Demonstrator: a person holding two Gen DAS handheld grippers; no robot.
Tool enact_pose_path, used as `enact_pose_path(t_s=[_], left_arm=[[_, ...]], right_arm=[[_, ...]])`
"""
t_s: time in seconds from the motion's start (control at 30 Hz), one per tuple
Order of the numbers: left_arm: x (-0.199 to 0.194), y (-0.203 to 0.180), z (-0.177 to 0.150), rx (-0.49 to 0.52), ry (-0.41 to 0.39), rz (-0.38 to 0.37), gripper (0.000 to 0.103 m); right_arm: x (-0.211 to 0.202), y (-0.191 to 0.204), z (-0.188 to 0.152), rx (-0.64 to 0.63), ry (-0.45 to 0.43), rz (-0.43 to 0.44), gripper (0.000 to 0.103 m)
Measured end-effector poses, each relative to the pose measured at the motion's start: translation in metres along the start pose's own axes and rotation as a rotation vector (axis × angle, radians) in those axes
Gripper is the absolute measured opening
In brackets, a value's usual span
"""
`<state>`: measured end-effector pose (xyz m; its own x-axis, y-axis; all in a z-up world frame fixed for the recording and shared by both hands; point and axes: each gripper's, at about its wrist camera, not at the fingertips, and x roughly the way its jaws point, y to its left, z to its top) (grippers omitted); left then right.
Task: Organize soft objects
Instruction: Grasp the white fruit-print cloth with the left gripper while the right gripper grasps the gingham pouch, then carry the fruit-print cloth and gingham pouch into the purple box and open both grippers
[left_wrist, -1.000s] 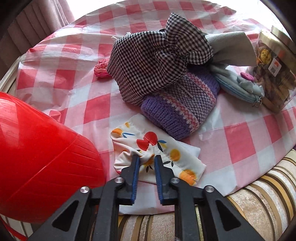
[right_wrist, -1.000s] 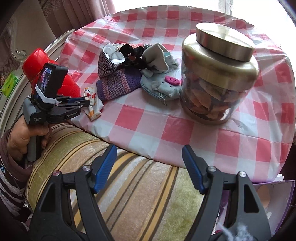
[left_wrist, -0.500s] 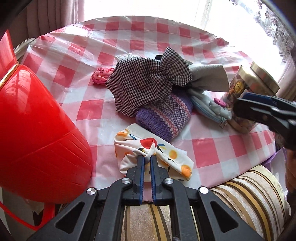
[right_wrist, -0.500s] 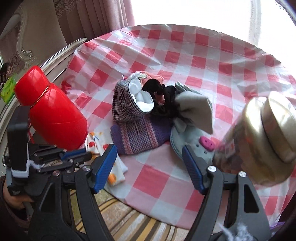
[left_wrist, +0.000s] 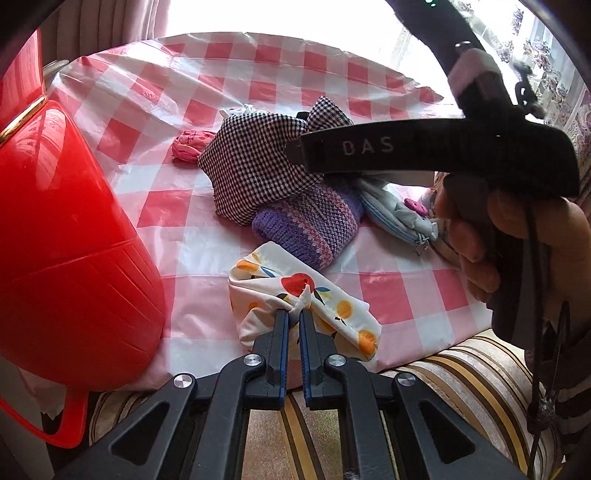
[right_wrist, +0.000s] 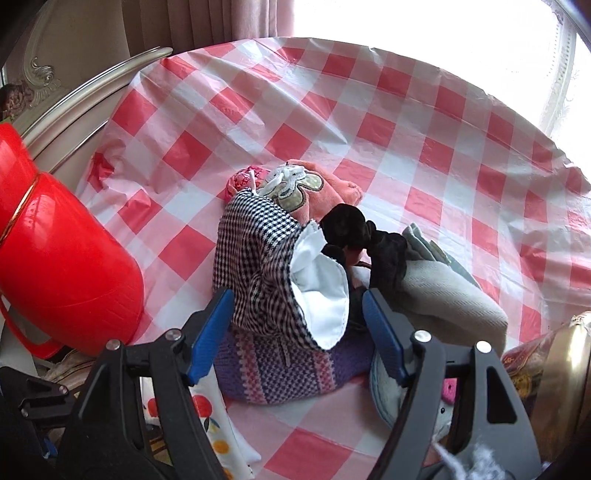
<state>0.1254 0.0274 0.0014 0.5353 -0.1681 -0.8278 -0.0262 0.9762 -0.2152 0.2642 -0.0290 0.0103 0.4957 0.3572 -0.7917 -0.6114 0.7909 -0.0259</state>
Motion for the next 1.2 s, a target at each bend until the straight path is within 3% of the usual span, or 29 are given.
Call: enact_pose_path(t_s=[0.07,0.17,0.47,0.67,0.9,1.2], left_arm=[[0.0,0.003,0.0,-0.013,0.0,-0.004,0.006],[-0.001,0.006,0.0,-0.026,-0.009,-0.006,0.006],[-0.013,0.005,0.0,-0.04,-0.052,0.008,0.006],[-0.024,0.0,-0.003,-0.045,-0.074,0.009,0.006],[-0.04,-0.012,-0.007,-0.034,-0.099,-0.012,0.006],[-0.053,-0.043,-0.009,0.019,-0.115,-0.052,0.006]], right_arm=[[0.007,0.001,0.001,-0.001,0.023,0.02,0.024],[0.003,0.003,-0.003,-0.002,0.017,0.039,0.018],[-0.069,-0.012,-0.02,0.06,-0.095,0.097,0.017],[-0.126,-0.033,-0.052,0.115,-0.145,0.099,0.017],[-0.183,-0.075,-0.113,0.222,-0.139,0.047,0.017],[-0.24,-0.141,-0.214,0.411,-0.091,-0.087,0.017]])
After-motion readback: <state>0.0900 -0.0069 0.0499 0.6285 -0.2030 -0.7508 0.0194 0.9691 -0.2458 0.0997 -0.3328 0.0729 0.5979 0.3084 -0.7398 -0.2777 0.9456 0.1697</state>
